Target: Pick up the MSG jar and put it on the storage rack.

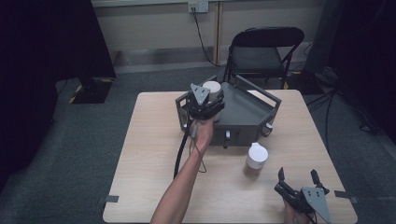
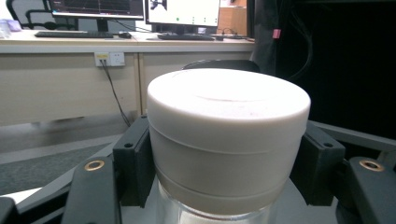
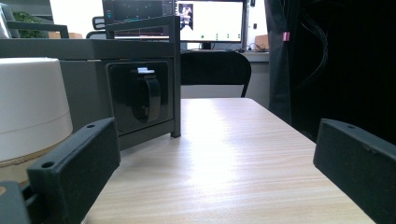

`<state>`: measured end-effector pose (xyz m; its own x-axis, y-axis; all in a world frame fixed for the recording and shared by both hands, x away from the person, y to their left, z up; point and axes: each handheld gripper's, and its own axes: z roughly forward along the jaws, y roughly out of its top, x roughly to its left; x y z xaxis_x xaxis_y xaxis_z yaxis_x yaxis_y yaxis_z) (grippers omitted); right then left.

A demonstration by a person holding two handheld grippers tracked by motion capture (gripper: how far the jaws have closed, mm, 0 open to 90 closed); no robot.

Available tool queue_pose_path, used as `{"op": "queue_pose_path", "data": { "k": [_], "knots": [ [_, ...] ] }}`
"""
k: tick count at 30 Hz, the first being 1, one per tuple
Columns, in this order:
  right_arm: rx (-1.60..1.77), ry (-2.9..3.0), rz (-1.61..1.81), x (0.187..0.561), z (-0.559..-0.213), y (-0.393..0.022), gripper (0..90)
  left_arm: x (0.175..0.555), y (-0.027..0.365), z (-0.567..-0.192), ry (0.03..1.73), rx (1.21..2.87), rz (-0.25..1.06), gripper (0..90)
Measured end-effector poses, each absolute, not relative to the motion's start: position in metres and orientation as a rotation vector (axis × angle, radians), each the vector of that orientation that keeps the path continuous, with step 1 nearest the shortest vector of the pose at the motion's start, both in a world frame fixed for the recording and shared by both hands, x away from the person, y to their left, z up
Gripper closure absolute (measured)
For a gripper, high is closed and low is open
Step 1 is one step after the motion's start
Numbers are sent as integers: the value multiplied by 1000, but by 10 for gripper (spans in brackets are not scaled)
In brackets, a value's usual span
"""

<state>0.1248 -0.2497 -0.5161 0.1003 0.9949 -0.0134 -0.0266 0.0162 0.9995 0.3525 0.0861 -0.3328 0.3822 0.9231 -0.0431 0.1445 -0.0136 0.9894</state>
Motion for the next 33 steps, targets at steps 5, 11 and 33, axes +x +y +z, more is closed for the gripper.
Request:
{"op": "queue_pose_path", "data": {
  "k": [5,11,33],
  "knots": [
    [1224,1122,1137,125,-516,-250,0,355,87,-335,1028,1464,824,341],
    [1224,1122,1137,125,-516,-250,0,355,84,-335,1020,1480,841,341],
    [1225,1122,1135,125,-516,-249,0,352,82,-346,1015,1440,858,342]
  ]
}}
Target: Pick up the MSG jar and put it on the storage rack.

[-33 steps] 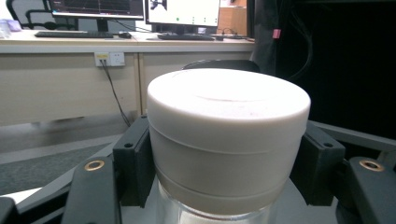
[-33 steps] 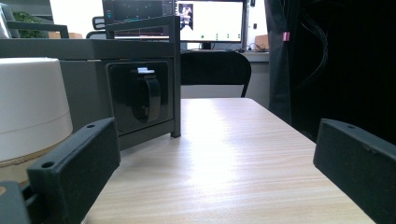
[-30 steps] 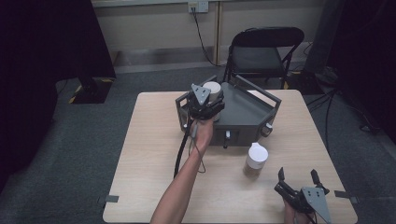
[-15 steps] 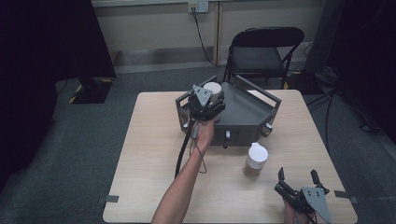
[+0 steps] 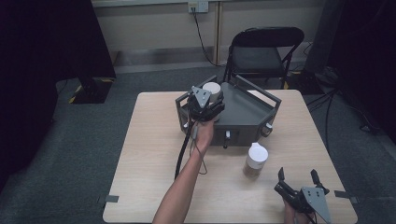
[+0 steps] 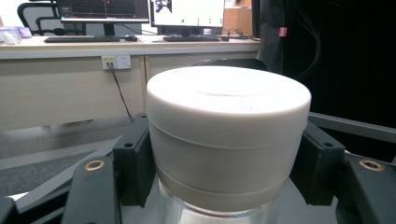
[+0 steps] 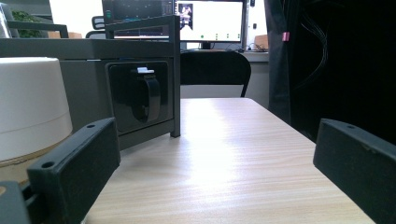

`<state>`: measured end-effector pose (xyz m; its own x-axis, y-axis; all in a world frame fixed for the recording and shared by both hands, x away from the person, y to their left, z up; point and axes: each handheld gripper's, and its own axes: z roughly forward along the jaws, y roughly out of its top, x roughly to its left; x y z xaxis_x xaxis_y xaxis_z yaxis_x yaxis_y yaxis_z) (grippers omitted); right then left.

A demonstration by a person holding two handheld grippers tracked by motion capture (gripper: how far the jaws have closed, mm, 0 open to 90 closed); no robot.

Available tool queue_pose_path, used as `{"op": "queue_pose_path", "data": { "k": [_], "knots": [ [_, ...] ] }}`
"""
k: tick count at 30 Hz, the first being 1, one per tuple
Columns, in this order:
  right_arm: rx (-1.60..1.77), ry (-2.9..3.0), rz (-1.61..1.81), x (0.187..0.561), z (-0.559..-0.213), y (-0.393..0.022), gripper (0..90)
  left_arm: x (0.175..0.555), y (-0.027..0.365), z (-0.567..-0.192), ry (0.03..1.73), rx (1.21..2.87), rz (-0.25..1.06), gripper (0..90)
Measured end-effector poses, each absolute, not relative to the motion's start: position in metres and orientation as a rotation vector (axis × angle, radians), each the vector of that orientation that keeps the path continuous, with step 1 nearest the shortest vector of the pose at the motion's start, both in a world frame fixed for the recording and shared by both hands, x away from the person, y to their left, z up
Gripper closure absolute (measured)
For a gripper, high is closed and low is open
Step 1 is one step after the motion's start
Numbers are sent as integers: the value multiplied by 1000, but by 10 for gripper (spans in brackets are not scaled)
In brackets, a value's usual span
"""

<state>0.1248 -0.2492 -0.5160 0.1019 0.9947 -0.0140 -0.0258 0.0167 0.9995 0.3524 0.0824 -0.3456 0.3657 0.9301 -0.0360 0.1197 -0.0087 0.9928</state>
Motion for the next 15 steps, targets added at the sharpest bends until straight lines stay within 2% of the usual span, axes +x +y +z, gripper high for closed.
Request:
{"op": "queue_pose_path", "data": {
  "k": [12,14,15],
  "knots": [
    [1225,1122,1135,125,-516,-249,0,354,86,-346,1006,1445,845,337],
    [1225,1122,1135,125,-516,-249,0,353,85,-346,1011,1440,850,310],
    [1225,1122,1135,125,-516,-249,0,352,83,-348,1022,1416,856,182]
  ]
}}
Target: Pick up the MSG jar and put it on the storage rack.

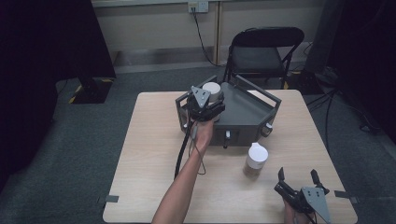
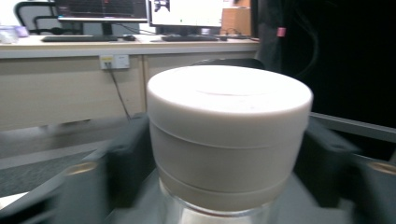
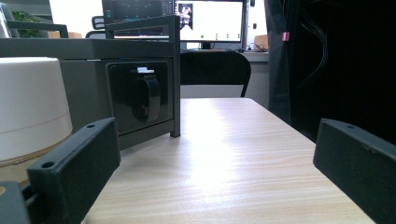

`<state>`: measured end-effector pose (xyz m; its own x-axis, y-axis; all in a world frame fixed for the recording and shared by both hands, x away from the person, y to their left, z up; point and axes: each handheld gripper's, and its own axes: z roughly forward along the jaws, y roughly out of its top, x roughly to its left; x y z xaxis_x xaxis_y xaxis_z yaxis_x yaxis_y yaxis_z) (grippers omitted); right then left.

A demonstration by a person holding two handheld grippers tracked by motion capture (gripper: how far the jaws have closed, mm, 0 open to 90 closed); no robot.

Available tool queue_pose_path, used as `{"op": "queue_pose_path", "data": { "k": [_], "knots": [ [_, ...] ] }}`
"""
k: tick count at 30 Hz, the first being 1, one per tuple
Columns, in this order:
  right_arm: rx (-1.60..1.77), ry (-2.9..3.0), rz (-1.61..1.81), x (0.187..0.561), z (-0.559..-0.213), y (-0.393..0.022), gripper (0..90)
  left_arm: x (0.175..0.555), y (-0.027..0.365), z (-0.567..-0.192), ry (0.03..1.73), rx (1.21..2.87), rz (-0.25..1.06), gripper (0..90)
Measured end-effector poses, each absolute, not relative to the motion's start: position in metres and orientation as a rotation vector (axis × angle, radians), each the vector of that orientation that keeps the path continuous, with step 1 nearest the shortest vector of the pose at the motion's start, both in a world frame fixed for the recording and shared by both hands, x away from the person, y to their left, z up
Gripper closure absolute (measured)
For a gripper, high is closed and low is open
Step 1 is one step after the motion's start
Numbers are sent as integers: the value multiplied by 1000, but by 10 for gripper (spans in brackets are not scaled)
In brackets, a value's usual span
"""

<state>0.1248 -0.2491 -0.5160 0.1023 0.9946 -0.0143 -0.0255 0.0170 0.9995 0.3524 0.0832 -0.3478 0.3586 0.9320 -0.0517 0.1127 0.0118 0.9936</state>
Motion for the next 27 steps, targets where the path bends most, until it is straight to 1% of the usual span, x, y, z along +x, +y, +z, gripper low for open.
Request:
{"op": "queue_pose_path", "data": {
  "k": [3,7,12,27],
  "knots": [
    [1225,1122,1135,125,-516,-249,0,353,81,-348,1032,1404,861,66],
    [1224,1122,1135,125,-516,-249,0,353,80,-348,1039,1410,862,1],
    [1225,1121,1135,125,-516,-249,0,353,83,-347,1032,1436,845,0],
    [1226,1119,1134,125,-516,-249,0,333,96,-352,1011,1385,841,4]
  ]
}}
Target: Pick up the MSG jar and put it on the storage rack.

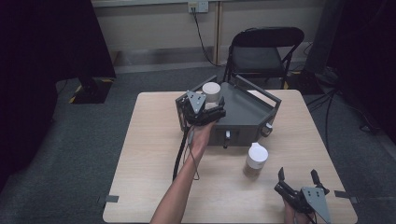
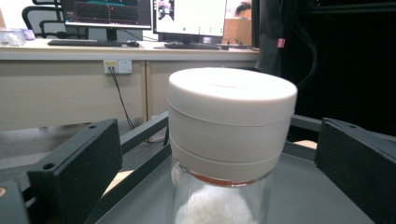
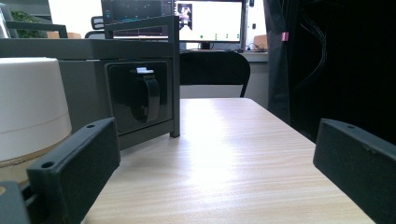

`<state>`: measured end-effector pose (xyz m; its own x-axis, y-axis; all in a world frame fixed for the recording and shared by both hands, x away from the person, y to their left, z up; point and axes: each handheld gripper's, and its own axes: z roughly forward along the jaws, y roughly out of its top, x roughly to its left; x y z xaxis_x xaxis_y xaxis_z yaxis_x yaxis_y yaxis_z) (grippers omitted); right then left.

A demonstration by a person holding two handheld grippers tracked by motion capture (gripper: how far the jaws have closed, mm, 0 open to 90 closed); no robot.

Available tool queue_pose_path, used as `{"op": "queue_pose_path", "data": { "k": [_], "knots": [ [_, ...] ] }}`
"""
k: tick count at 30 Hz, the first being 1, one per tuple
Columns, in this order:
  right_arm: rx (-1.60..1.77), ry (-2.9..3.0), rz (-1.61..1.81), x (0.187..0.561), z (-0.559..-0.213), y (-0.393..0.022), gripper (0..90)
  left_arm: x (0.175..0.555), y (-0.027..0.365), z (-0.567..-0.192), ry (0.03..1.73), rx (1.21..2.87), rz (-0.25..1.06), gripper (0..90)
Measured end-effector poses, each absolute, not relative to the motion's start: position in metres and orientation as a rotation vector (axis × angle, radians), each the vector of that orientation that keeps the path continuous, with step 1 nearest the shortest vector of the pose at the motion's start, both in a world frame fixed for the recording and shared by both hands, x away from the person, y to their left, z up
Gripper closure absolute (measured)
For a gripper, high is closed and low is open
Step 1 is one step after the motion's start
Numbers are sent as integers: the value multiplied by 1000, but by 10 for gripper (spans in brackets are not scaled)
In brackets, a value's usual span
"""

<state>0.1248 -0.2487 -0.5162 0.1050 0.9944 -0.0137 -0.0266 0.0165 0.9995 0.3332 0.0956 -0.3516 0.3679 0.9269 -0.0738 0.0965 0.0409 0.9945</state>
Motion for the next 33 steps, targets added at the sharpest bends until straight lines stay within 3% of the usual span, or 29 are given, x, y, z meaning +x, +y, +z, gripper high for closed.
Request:
{"op": "queue_pose_path", "data": {
  "k": [33],
  "knots": [
    [1229,1115,1130,125,-516,-248,0,256,118,-386,975,1307,858,0]
  ]
}}
